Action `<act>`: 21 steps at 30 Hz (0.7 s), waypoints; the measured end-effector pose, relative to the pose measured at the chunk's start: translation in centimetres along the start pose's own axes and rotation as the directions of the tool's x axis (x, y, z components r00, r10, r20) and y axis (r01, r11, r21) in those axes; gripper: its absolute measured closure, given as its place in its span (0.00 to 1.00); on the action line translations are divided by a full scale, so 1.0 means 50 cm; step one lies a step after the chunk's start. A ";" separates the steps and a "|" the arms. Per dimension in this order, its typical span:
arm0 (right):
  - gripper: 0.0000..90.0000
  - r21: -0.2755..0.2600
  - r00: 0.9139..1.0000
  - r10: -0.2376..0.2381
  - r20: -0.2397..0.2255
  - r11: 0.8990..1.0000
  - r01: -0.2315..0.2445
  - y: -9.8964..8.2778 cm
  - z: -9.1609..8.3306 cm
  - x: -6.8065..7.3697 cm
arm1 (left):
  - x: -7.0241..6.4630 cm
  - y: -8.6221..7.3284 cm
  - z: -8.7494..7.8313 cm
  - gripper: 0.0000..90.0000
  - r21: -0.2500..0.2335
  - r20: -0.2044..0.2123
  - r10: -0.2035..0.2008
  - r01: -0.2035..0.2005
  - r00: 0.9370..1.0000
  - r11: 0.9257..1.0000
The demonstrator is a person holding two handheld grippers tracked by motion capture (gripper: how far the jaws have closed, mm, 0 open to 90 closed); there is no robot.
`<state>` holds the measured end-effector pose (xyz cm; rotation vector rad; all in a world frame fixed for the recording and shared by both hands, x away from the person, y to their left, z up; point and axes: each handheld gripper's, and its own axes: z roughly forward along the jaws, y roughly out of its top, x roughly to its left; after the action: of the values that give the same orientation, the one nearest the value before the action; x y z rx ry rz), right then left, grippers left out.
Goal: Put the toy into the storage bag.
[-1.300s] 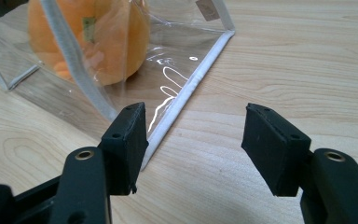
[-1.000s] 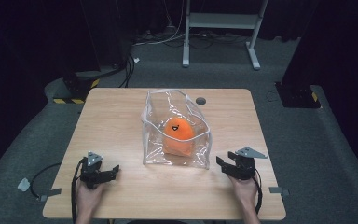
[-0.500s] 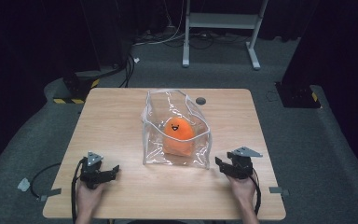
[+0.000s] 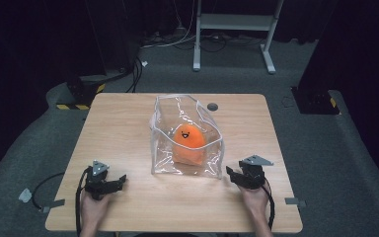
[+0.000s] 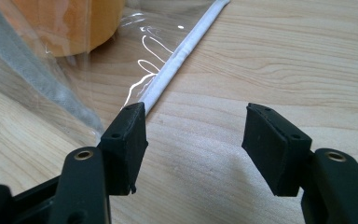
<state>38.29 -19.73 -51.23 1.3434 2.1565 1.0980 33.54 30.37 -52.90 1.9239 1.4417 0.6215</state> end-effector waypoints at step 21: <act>0.43 0.037 1.000 0.002 0.009 0.999 -0.002 -0.003 0.018 0.004 | 0.000 0.000 0.000 0.17 0.000 0.000 0.000 0.000 1.000 1.000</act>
<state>38.69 -19.23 -51.90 1.3645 2.1790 1.0559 33.54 30.37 -52.90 1.9235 1.4420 0.6213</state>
